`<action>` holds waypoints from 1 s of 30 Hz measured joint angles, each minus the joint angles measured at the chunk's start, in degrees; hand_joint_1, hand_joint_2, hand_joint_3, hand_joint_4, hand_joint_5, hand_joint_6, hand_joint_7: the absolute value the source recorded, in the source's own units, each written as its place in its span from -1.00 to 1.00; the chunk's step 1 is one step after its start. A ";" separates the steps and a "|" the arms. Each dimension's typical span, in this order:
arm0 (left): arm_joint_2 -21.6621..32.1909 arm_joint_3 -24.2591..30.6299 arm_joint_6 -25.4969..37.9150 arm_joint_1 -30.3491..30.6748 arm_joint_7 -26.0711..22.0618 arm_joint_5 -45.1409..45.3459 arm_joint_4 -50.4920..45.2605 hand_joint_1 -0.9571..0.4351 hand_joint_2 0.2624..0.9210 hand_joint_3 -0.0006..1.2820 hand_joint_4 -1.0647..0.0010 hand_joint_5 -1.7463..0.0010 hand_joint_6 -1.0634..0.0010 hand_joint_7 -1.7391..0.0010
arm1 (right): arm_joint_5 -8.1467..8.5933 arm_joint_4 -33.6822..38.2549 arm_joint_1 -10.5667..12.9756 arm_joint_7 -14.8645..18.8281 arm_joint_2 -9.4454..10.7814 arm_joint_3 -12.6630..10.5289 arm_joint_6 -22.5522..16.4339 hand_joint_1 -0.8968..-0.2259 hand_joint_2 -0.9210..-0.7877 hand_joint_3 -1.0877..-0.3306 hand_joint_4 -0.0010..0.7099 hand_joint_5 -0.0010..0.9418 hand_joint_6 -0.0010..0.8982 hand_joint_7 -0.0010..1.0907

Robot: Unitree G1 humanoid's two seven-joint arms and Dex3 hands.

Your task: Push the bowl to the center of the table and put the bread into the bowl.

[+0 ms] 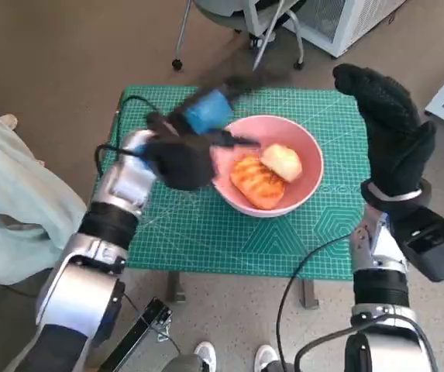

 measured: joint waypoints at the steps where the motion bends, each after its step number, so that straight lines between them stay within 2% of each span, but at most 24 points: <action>1: -0.50 1.47 -0.97 0.68 0.17 -2.19 -0.73 -0.21 1.00 -0.82 0.15 0.97 0.32 0.63 | -0.14 -0.24 -0.12 -0.31 0.00 0.00 0.20 0.02 -1.00 0.05 0.04 -0.99 -0.93 0.41; 5: -2.92 6.00 -3.22 4.11 0.20 -10.09 -5.88 -0.20 1.00 -0.72 0.19 0.99 0.37 0.66 | -1.01 -1.56 -0.52 -1.62 0.02 0.14 0.87 0.05 -1.00 0.05 0.05 -0.99 -0.93 0.42; 10: -6.94 8.79 -2.77 9.88 0.08 -17.66 -15.88 -0.14 1.00 -0.60 0.26 1.00 0.71 0.34 | -2.82 -3.20 -0.86 -3.93 0.14 0.84 1.66 0.07 -1.00 0.04 0.05 -0.99 -0.94 0.43; 13: -8.15 9.09 -2.05 13.24 0.38 -19.00 -20.77 -0.10 1.00 -0.56 0.28 1.00 0.80 0.22 | -3.89 -3.89 -1.12 -5.25 0.29 1.38 2.07 0.07 -1.00 0.03 0.05 -0.99 -0.94 0.43; 16: -8.57 9.24 -1.31 16.07 0.92 -19.04 -24.36 -0.09 1.00 -0.54 0.29 1.00 0.84 0.19 | -5.50 -4.42 -1.28 -6.56 0.32 1.81 2.18 0.05 -1.00 0.01 0.05 -0.99 -0.95 0.42; 22: -9.03 10.02 2.21 18.86 0.90 -20.99 -28.24 -0.11 1.00 -0.56 0.29 0.99 0.87 0.18 | -7.15 -4.42 -1.53 -8.12 0.27 2.36 2.17 0.06 -1.00 -0.03 0.03 -1.00 -0.97 0.39; 30: -9.80 10.51 5.71 20.33 0.40 -23.55 -31.95 -0.11 1.00 -0.65 0.28 0.99 0.80 0.16 | -7.95 -4.02 -2.21 -8.81 0.12 3.02 2.14 0.03 -1.00 -0.05 -0.03 -1.00 -0.96 0.37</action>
